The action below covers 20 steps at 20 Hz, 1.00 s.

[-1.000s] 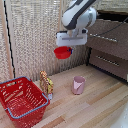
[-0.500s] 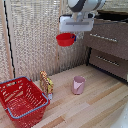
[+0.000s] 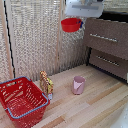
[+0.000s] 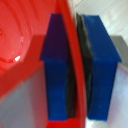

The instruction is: Transport the gripper mindfully toward the orange-red bowl and clasp it to elevate with ease. Ensure your robot's arm aligns efficiently with the top drawer's opening. Carefully slide the orange-red bowl into the designated spot with precision. After confirmation, withdraw the gripper gently. Close the drawer smoothly by transitioning the gripper to its handle.

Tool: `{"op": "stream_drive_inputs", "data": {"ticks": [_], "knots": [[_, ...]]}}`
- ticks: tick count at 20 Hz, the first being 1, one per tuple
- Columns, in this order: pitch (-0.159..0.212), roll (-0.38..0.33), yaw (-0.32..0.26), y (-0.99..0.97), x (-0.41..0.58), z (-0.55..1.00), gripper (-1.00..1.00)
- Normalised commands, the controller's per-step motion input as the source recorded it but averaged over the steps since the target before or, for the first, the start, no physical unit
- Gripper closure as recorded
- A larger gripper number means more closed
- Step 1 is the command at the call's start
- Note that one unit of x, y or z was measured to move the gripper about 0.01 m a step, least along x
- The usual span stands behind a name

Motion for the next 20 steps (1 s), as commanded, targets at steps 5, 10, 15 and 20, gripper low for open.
{"op": "stream_drive_inputs", "data": {"ticks": [5,10,15,20], "knots": [[0.082,0.019,-0.216,-0.33,0.000,0.97,1.00],[0.138,0.021,-0.201,-0.46,0.080,0.79,1.00],[0.144,0.025,-0.162,-0.59,0.068,0.66,1.00],[0.131,0.039,-0.134,-0.66,0.047,0.54,1.00]]}}
